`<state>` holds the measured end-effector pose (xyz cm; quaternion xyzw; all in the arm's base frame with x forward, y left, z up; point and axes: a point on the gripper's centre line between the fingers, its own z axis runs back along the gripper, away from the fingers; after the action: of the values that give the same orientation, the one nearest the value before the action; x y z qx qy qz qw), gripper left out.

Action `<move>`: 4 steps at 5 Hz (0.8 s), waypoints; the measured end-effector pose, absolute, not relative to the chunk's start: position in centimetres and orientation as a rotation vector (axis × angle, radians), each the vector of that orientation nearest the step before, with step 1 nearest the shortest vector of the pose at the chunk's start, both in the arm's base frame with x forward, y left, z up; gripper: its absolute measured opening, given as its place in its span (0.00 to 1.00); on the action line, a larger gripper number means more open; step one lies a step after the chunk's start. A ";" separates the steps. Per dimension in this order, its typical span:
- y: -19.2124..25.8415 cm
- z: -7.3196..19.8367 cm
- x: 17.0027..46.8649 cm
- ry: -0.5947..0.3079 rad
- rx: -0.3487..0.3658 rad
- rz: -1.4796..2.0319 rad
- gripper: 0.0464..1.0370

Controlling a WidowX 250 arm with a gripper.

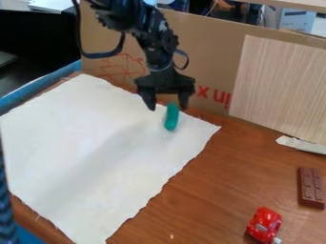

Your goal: Removed blue figure from cloth to the right of the table

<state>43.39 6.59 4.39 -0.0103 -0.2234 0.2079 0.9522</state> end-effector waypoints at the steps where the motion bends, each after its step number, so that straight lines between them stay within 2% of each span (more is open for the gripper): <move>1: 6.8 3.6 43.6 -0.443 -0.009 0.419 0.96; 2: 7.1 2.6 43.5 -0.431 0.001 0.433 0.96; 3: 7.2 2.0 43.5 -0.427 0.001 0.445 0.91; 4: 7.3 1.6 43.6 -0.421 0.009 0.457 0.63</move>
<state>43.56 7.33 1.64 0.0044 -0.2071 0.2249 0.9521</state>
